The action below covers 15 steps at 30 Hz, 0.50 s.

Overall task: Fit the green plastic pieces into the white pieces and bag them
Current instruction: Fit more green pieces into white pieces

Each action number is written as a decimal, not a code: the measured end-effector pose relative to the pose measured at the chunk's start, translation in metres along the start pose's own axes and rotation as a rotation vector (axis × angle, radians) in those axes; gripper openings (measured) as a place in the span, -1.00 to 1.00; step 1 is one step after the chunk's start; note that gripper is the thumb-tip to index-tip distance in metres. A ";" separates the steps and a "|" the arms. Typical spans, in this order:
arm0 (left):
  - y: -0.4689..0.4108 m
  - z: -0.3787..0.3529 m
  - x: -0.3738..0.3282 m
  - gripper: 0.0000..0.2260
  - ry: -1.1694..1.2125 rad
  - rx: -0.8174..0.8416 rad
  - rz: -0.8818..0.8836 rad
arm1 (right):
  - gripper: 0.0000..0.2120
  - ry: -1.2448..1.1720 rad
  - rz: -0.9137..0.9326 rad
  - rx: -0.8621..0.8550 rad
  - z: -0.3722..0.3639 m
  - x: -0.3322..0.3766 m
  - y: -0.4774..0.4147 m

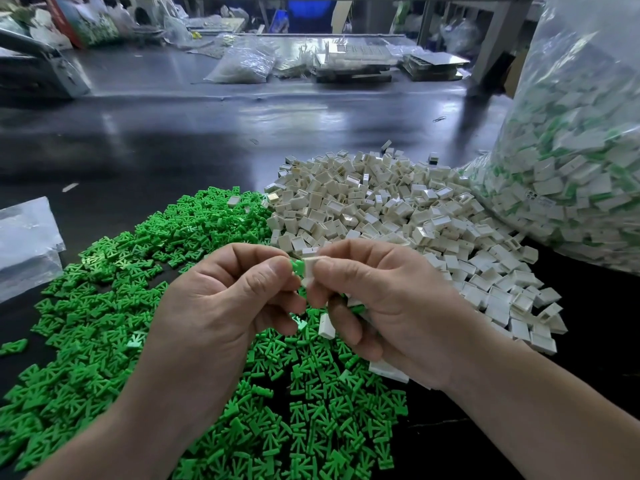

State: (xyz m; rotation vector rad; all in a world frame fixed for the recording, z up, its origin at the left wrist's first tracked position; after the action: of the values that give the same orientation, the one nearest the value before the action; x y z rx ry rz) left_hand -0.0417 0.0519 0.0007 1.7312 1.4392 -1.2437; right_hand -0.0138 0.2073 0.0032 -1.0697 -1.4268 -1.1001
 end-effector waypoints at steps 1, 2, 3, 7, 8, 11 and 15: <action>0.000 0.001 0.000 -0.79 -0.016 -0.014 -0.008 | -0.93 0.100 0.031 -0.017 0.001 0.000 0.001; 0.000 0.002 0.000 -0.82 -0.033 -0.025 -0.016 | -0.90 0.186 0.065 -0.031 0.001 0.001 0.002; -0.001 0.003 0.000 -0.82 -0.054 -0.030 -0.024 | -0.89 0.257 0.095 -0.042 0.000 0.002 0.003; 0.002 0.001 0.000 -0.82 -0.145 -0.018 -0.042 | -0.88 0.387 0.175 -0.061 0.000 0.004 0.005; 0.003 0.000 0.000 -0.85 -0.152 -0.013 -0.039 | -0.87 0.398 0.185 -0.063 0.000 0.005 0.005; 0.004 -0.001 0.005 -0.92 -0.125 0.003 0.011 | -0.85 0.425 0.179 -0.067 -0.001 0.004 0.004; 0.005 -0.002 0.008 -0.89 -0.065 -0.018 0.050 | -0.82 0.404 0.119 -0.057 -0.005 -0.001 0.004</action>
State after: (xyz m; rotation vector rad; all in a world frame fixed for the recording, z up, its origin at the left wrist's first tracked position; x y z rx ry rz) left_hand -0.0360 0.0558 -0.0069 1.6886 1.3572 -1.2450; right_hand -0.0086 0.2028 0.0034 -0.8964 -1.0056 -1.1961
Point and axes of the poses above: each hand's wrist, its own y-axis away from the middle knuckle, its own z-axis out of the back of the hand, x = y × z, the point moved 5 cm from there along -y, towards the middle knuckle, and after that the axes turned 11 degrees about y, right-handed, at the moved point
